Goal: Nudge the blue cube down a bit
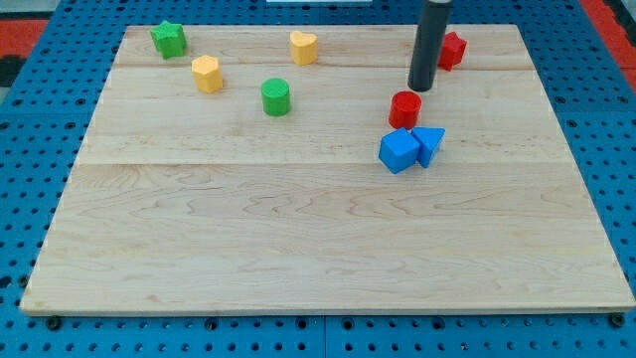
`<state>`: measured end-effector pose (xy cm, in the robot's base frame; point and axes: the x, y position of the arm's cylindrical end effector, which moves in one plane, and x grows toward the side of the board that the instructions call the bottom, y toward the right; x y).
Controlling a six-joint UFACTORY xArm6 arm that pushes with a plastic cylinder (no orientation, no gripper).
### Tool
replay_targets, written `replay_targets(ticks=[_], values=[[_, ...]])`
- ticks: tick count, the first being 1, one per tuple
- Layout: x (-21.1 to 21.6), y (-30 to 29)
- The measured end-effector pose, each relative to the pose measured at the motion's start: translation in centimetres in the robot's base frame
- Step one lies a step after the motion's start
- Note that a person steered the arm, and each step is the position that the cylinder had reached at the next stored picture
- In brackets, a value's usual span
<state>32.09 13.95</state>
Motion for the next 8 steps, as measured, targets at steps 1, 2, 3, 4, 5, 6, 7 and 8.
replay_targets(ticks=[1,2,3,4,5,6,7,8], values=[[-3.9,4.4],[-5.0,7.2],[-4.3,8.7],[-4.8,13.5],[-3.6,10.3],[-2.0,2.9],[-2.0,2.9],[-2.0,2.9]])
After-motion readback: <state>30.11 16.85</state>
